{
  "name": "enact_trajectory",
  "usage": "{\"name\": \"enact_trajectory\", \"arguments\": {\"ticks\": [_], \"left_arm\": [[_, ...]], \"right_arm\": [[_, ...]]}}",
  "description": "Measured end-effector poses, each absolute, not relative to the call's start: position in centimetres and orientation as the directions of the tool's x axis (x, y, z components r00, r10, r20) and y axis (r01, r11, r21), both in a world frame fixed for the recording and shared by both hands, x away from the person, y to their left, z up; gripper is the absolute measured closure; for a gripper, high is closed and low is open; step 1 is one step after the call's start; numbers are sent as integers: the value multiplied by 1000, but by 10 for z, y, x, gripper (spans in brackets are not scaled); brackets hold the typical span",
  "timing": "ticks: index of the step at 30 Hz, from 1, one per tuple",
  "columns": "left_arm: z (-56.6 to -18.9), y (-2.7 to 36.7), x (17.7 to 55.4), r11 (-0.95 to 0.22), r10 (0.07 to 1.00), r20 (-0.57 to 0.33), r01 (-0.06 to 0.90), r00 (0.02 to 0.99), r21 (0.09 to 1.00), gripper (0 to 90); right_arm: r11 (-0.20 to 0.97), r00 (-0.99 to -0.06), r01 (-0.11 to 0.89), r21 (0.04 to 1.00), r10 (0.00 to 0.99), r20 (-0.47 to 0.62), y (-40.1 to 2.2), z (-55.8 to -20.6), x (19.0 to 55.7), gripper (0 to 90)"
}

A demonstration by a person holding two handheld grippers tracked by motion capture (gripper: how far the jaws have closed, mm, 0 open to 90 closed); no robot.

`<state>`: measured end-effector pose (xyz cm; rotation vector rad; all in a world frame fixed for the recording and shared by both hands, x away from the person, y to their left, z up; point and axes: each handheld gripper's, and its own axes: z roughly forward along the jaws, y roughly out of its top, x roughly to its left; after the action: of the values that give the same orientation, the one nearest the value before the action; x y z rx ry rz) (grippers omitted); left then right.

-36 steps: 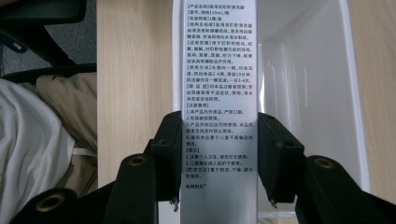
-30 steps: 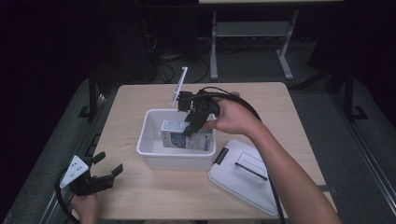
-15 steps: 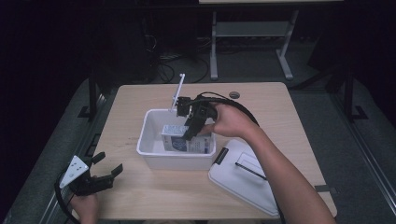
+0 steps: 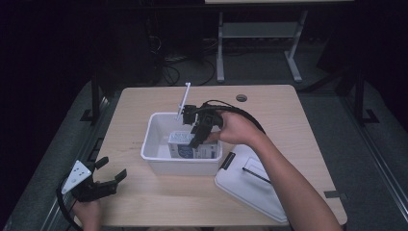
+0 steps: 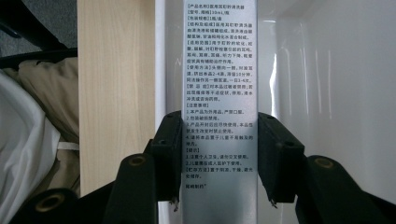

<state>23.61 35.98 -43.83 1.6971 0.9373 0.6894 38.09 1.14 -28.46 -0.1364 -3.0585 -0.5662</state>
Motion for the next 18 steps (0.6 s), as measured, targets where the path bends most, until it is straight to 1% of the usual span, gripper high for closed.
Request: {"name": "enact_trajectory", "arguments": {"ticks": [18], "left_arm": [[-439,360,236,-161,848,1,255,531,953,134]], "right_arm": [[940,-995,96,326,79,64,15,-311,384,551]]}}
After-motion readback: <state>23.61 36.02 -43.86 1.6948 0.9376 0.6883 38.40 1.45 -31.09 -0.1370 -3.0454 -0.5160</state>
